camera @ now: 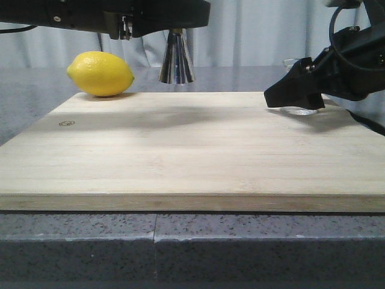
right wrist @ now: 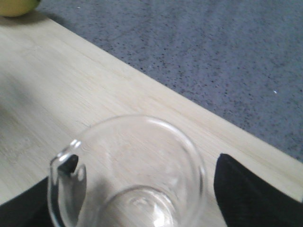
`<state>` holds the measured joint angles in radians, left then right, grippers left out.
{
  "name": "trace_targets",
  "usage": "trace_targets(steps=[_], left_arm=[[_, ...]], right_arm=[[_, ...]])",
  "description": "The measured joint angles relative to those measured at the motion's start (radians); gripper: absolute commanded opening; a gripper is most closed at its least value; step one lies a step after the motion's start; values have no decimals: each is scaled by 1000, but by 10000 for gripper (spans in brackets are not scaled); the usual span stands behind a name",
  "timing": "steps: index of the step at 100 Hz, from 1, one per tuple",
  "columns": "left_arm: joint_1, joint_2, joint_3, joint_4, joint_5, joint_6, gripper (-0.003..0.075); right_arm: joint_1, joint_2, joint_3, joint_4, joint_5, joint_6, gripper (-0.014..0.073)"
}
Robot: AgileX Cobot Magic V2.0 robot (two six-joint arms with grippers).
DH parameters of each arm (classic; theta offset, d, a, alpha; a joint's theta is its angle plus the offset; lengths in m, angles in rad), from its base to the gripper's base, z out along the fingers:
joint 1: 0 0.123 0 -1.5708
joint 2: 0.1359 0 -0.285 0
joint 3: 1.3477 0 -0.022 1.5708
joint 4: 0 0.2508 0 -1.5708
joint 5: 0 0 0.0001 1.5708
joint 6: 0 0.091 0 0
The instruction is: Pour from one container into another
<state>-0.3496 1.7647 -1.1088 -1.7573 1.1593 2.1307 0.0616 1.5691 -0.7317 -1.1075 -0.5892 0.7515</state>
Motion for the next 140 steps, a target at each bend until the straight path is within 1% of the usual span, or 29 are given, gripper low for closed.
trace_targets(steps=[9, 16, 50, 57, 63, 82, 91, 131, 140], left_arm=[[0, 0, 0, 0, 0, 0, 220], [0, 0, 0, 0, 0, 0, 220], [0, 0, 0, 0, 0, 0, 220], [0, 0, 0, 0, 0, 0, 220], [0, 0, 0, 0, 0, 0, 220], [0, 0, 0, 0, 0, 0, 220], [0, 0, 0, 0, 0, 0, 220], [0, 0, 0, 0, 0, 0, 220], [0, 0, 0, 0, 0, 0, 220]], right_arm=[[0, -42, 0, -56, 39, 89, 533], [0, -83, 0, -128, 64, 192, 533], [0, -275, 0, -613, 73, 816, 533], [0, -313, 0, -690, 66, 930, 533], [0, -345, 0, -718, 62, 1011, 533], [0, -420, 0, -743, 47, 1131, 533], [0, -445, 0, -745, 26, 1157, 533], [0, -517, 0, -747, -16, 1221, 533], [0, -523, 0, -731, -29, 1154, 533]])
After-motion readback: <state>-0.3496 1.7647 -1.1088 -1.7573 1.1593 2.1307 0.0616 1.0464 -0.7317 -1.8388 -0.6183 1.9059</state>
